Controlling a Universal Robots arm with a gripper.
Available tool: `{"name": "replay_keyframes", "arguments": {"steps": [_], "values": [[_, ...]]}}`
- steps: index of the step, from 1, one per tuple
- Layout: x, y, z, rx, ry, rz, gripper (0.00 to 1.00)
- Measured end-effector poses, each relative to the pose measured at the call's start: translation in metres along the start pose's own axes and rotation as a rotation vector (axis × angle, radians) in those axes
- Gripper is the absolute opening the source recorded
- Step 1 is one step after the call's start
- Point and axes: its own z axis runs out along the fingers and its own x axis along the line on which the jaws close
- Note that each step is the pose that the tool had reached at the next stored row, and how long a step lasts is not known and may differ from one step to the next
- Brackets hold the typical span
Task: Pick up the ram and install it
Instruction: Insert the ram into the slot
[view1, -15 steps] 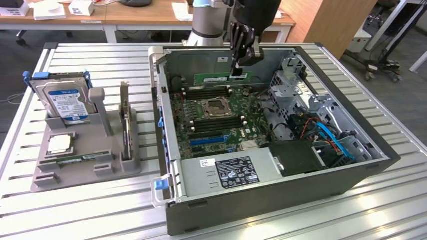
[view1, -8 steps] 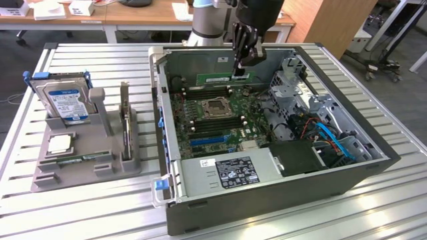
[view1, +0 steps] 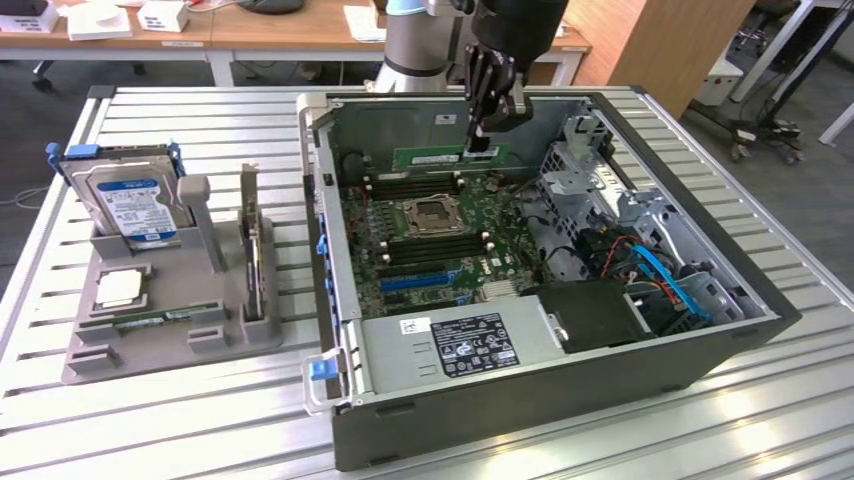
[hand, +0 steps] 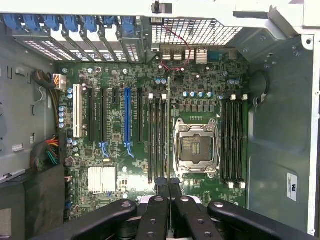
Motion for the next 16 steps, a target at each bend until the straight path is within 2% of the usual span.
{"name": "replay_keyframes", "arguments": {"steps": [10,16], "values": [[0.0000,-0.0001,0.0011,0.0002,-0.0004,0.000,0.11],[0.0002,-0.0004,0.0097,0.0001,-0.0002,0.000,0.11]]}}
